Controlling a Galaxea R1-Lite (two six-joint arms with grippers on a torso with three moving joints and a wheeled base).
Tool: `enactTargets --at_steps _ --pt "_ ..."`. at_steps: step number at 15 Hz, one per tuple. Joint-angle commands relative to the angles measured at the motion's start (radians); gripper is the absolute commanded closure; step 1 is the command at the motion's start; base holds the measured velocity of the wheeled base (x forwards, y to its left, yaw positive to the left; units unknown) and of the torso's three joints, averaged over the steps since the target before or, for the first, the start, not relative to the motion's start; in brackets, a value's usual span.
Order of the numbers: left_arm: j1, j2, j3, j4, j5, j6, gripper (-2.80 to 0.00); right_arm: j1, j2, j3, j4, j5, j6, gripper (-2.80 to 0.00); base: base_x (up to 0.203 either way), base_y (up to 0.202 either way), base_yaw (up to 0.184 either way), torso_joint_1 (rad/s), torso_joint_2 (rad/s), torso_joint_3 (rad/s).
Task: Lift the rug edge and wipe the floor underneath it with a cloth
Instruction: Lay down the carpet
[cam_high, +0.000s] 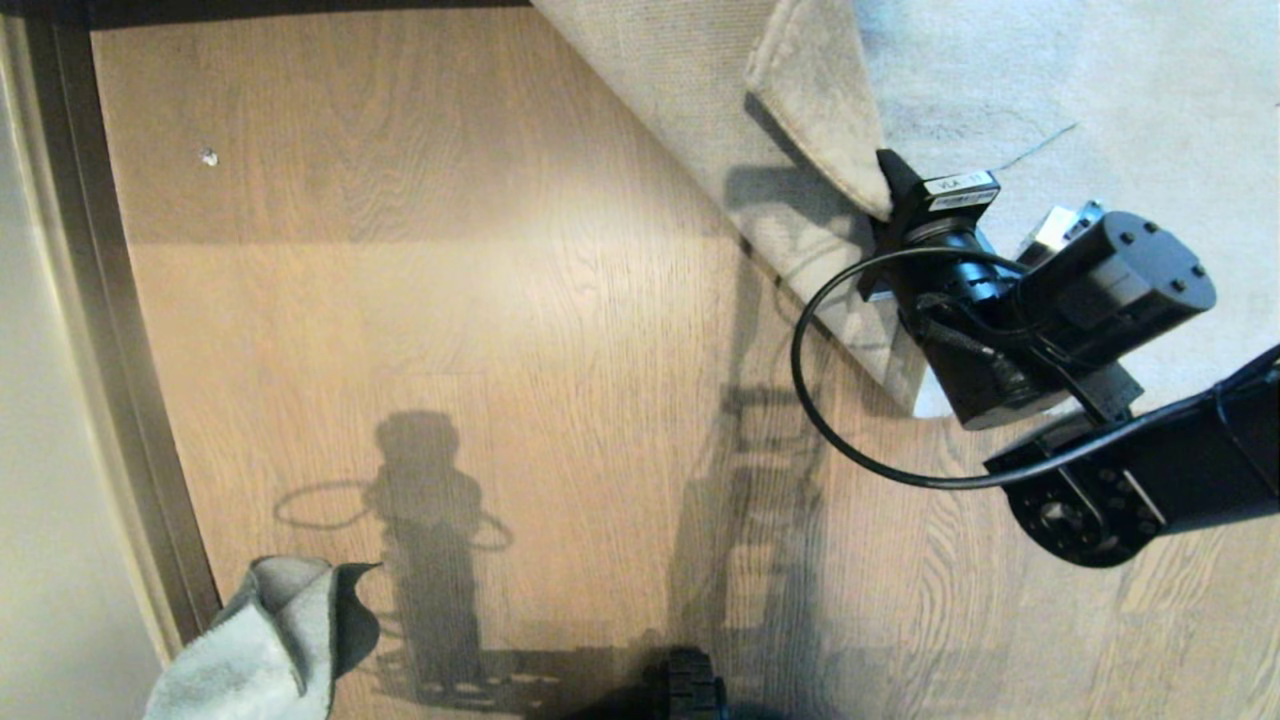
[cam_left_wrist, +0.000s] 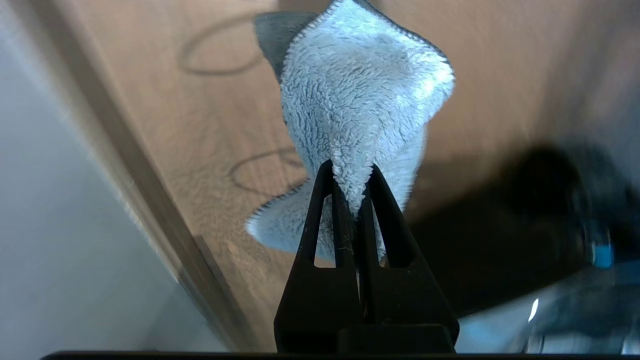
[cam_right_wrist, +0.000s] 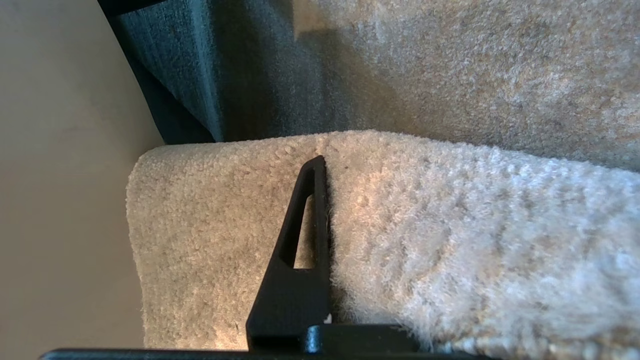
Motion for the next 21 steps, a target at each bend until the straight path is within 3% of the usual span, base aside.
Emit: enactTargets --at_steps 1,6,10,14,16,21 --pt "0.000 0.000 0.001 0.009 -0.019 0.024 0.00 0.000 0.006 -0.001 -0.047 -0.002 0.007 0.00 0.000 0.000 0.000 0.000 0.00 0.000" --pt "0.000 0.000 0.001 0.018 -0.013 -0.009 0.00 -0.001 0.016 -0.004 -0.047 -0.002 0.009 0.00 0.000 0.000 0.000 0.000 0.00 0.000" --pt "0.000 0.000 0.001 0.026 0.010 -0.121 0.00 0.001 0.019 -0.005 -0.047 -0.001 0.010 0.00 0.000 0.000 0.000 0.000 0.00 0.000" --pt "0.011 -0.004 0.001 0.026 0.010 -0.123 0.00 0.002 0.021 -0.005 -0.047 0.018 0.009 0.00 0.000 0.000 0.000 0.000 0.00 0.000" --pt "0.079 -0.030 0.001 0.026 0.010 -0.123 0.00 0.002 0.021 -0.005 -0.047 0.018 0.009 0.00 0.000 0.000 0.000 0.000 0.00 0.000" --pt "0.082 -0.274 0.001 0.026 0.010 -0.125 0.00 0.006 0.024 -0.010 -0.047 0.019 0.009 0.00 0.000 0.000 0.000 0.000 0.00 0.000"
